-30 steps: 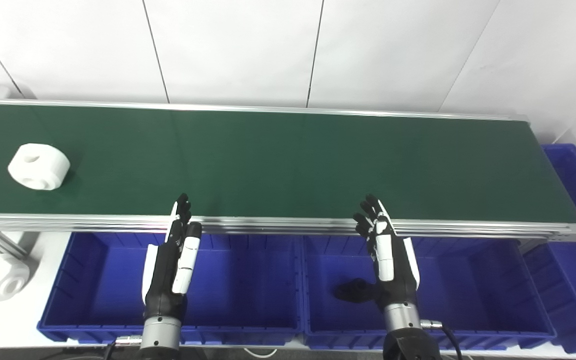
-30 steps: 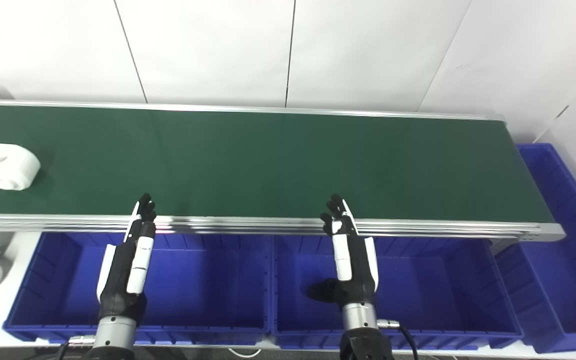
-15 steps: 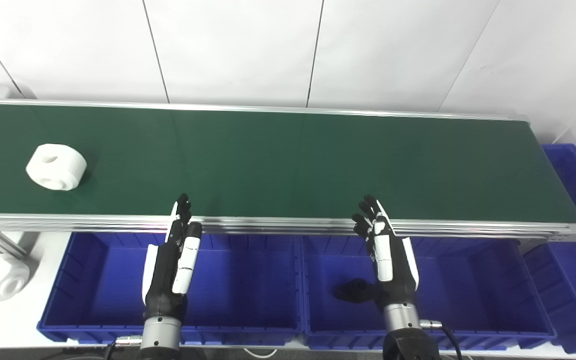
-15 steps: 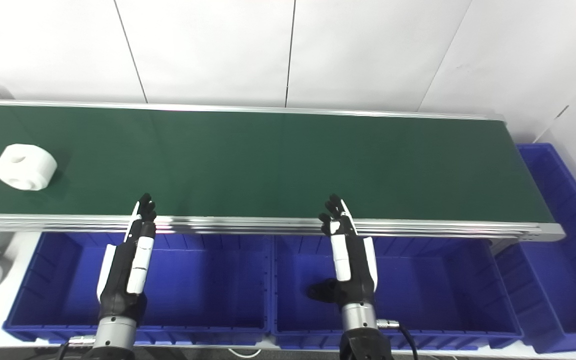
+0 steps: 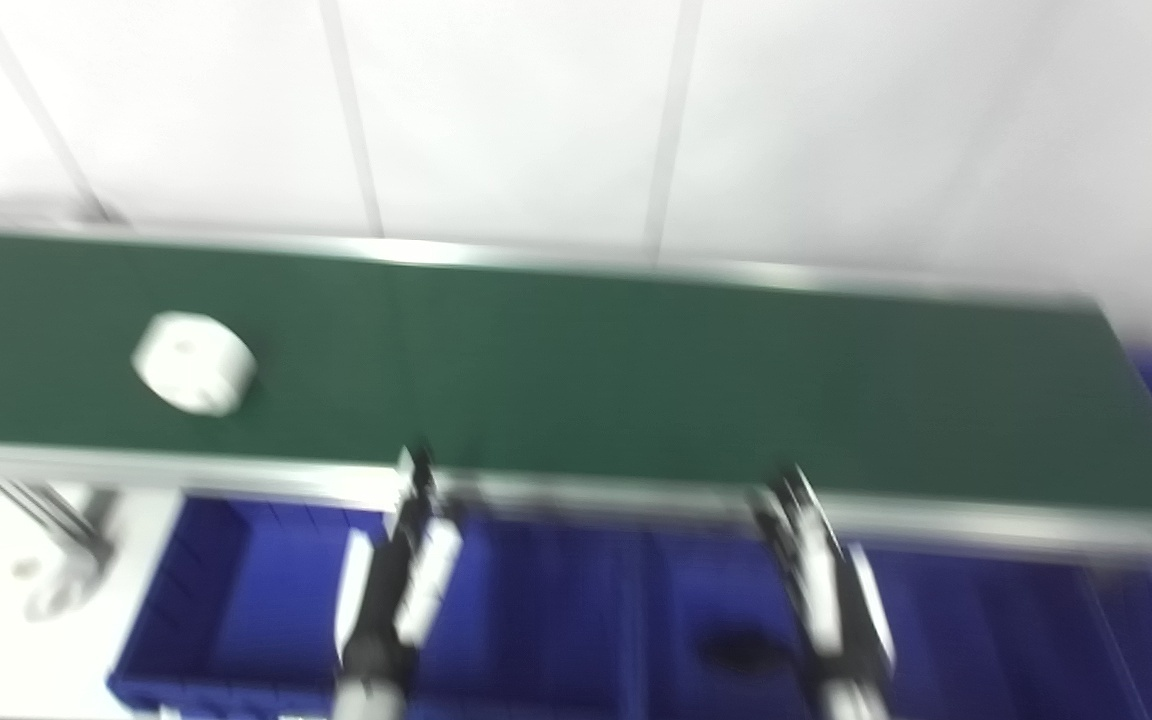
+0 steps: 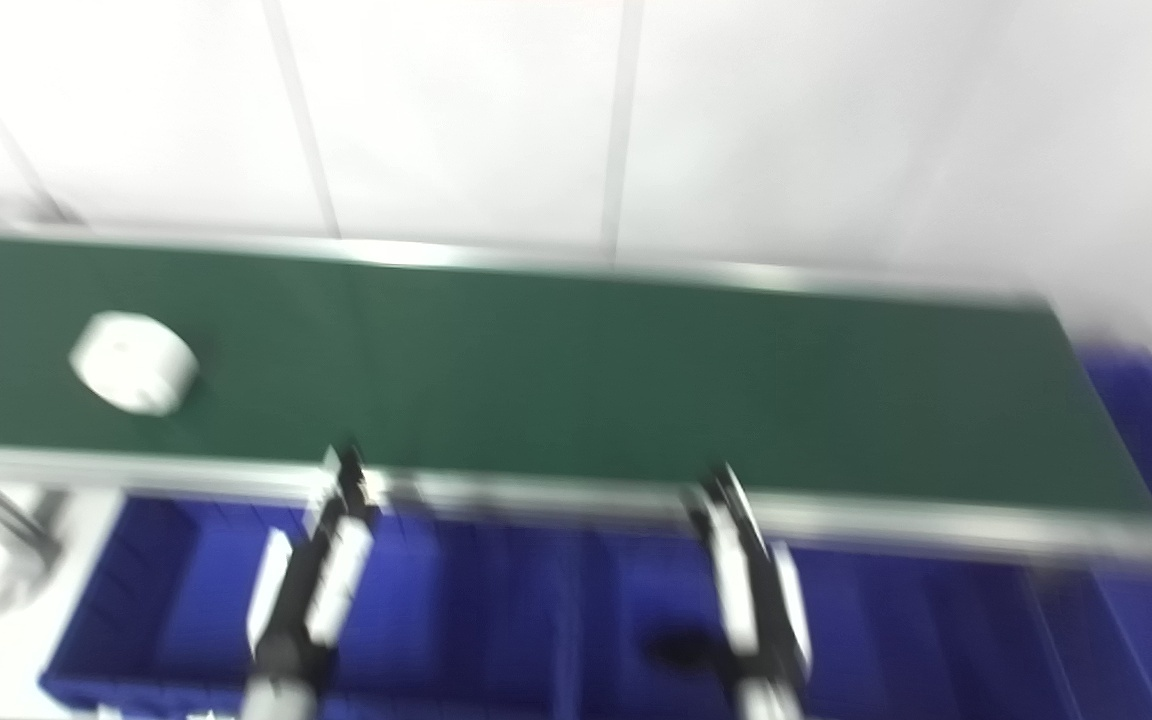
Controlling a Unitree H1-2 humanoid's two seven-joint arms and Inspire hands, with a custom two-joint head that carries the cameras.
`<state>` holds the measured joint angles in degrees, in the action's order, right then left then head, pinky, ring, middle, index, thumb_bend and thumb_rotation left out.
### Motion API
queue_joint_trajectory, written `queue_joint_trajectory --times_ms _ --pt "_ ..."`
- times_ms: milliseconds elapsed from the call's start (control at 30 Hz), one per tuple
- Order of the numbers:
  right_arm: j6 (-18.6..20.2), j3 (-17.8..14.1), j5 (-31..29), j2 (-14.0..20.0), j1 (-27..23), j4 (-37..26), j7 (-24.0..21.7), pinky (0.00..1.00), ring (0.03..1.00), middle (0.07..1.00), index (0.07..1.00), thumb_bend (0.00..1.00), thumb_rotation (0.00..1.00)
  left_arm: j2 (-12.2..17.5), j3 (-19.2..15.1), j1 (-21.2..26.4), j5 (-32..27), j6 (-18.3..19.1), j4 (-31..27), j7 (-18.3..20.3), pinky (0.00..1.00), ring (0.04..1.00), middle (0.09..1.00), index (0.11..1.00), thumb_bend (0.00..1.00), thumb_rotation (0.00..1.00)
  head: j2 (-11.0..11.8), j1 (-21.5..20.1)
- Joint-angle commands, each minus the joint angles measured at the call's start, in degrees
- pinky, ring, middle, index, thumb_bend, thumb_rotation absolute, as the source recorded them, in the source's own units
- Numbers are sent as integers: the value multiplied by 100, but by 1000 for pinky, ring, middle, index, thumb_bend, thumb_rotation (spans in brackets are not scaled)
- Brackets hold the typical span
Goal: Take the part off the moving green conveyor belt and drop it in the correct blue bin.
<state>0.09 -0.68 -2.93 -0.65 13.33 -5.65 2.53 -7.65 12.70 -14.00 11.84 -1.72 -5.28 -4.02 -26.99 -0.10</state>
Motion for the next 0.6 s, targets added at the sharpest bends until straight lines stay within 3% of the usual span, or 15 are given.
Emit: queue_joint_trajectory --times_ms 0,300,567 --pt "-521 -38 21 121 -61 41 -115 924 905 943 961 868 997 -272 190 86 156 -376 51 -152 953 974 1000 1000 367 817 65 112" --pt "-902 -80 70 391 -97 371 -204 943 919 966 996 802 1000 -443 338 164 348 -605 409 -419 909 942 1000 995 346 694 337 707" --pt "-818 -142 -103 428 -144 423 -297 1000 962 996 1000 746 1000 -482 363 199 302 -697 531 -484 853 925 997 979 342 598 303 841"
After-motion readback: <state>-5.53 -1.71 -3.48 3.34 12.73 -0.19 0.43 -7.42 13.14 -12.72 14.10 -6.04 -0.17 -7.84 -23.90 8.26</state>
